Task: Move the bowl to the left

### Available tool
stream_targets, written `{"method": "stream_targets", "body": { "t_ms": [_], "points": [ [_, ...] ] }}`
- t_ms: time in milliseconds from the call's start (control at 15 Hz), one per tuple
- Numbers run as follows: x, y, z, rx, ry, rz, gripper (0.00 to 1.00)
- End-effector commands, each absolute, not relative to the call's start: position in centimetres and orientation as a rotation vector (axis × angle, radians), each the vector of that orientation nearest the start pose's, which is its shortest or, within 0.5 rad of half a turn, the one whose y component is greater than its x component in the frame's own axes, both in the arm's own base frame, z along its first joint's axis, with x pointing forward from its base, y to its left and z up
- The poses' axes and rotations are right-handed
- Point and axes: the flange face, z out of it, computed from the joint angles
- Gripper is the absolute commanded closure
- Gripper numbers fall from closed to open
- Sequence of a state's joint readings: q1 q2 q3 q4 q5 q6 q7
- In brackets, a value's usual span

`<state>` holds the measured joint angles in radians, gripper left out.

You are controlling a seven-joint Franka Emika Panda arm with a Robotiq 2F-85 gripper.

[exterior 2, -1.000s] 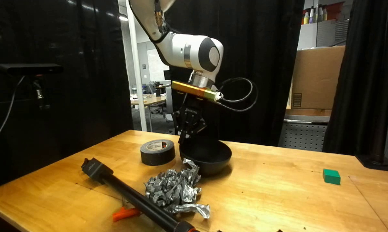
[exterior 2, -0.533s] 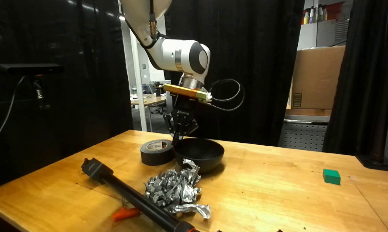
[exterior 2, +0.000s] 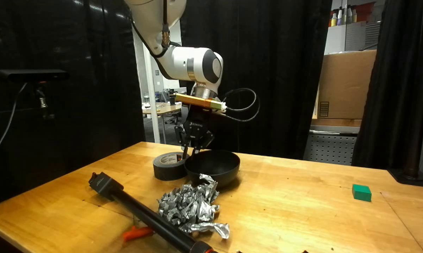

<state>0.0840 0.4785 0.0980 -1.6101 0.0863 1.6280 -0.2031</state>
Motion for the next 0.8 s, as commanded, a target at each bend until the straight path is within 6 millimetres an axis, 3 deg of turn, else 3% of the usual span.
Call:
{"method": "stream_targets", "body": {
  "t_ms": [0,733],
  "points": [
    [61.47,11.63,32.4,-2.882,-0.526,0.685,0.67],
    [61.52,11.65,32.45,-2.881,-0.527,0.69,0.64]
  ]
}}
